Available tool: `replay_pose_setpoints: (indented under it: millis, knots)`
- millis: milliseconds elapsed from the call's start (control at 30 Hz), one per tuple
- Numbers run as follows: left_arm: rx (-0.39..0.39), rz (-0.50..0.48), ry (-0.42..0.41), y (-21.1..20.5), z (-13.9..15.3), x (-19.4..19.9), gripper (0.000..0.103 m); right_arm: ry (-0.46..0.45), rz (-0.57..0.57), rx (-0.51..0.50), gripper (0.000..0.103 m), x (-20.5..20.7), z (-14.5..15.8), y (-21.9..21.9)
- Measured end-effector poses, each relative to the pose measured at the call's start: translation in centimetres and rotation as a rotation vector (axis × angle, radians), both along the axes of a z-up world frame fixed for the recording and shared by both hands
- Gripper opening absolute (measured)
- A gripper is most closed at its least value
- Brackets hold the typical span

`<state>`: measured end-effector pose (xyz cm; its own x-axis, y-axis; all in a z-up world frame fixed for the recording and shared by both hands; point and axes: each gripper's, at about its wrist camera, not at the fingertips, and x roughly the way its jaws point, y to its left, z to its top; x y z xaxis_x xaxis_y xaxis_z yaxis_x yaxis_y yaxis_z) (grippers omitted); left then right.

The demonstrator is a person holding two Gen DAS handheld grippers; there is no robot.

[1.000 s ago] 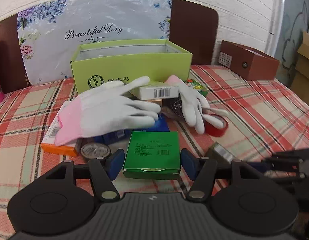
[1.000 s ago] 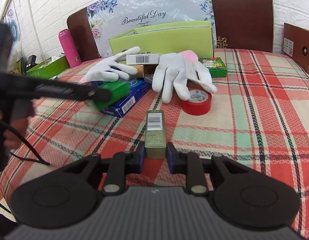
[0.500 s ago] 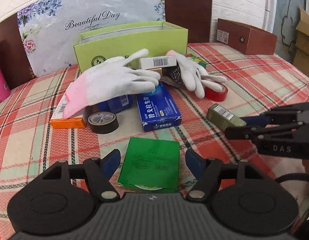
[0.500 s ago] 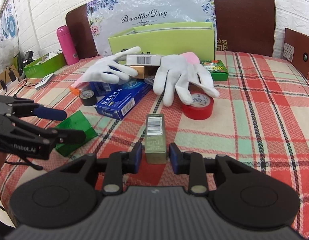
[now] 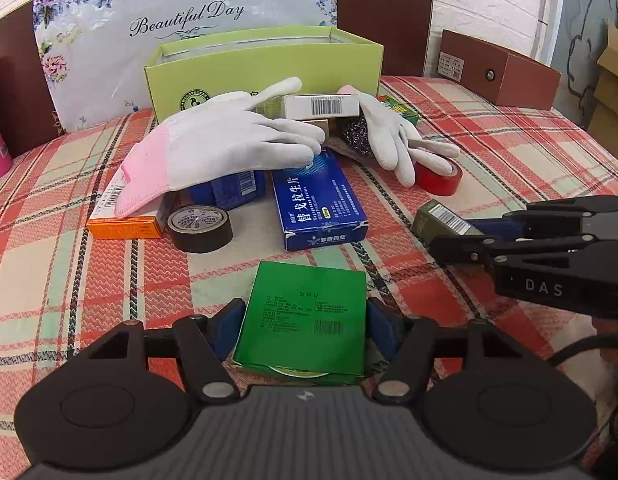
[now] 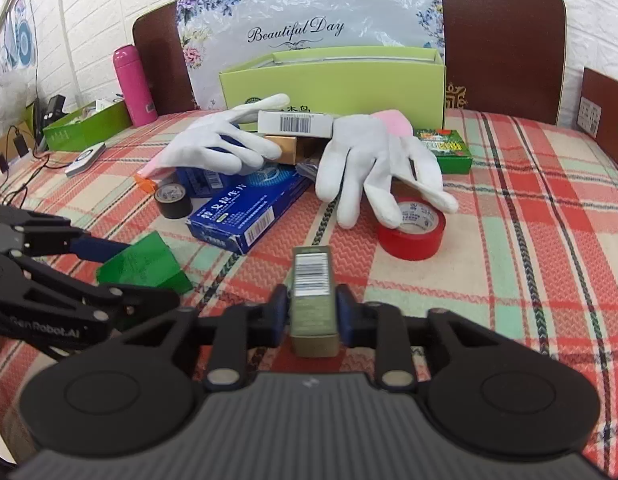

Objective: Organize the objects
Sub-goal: 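Grasp the green flat box with the left tool while the right tool grasps the olive barcode box, then carry both boxes over the lime-green box and release them inside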

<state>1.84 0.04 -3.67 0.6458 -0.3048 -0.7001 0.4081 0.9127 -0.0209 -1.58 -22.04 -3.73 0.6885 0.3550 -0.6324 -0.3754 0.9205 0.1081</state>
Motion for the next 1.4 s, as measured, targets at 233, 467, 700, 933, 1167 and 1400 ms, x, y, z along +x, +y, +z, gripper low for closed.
replay_pose_setpoints:
  millis: [233, 467, 700, 933, 1167, 1400]
  knots:
    - [-0.021, -0.003, -0.103, 1.0, 3.6, 0.5, 0.068, -0.061, 0.051, 0.047, 0.022, 0.4, 3.2, -0.3]
    - [-0.014, 0.021, -0.286, 1.3, 8.9, 3.7, 0.068, -0.186, 0.051, 0.091, 0.022, 4.4, 8.3, -0.8]
    - [-0.121, 0.076, -0.320, 0.4, 12.8, 10.6, 0.068, -0.265, -0.006, 0.070, 0.022, 11.5, 11.2, -0.5]
    - [-0.213, 0.032, -0.173, -2.6, 12.7, 19.9, 0.068, -0.250, -0.063, 0.031, 0.022, 19.3, 10.6, -0.2]
    - [-0.174, 0.064, -0.085, -5.0, 9.2, 26.4, 0.068, -0.215, -0.067, -0.026, 0.022, 24.4, 7.7, 0.2]
    - [-0.116, 0.168, -0.080, -4.3, 7.0, 28.9, 0.084, -0.184, -0.073, -0.037, 0.074, 27.7, 4.9, 0.5]
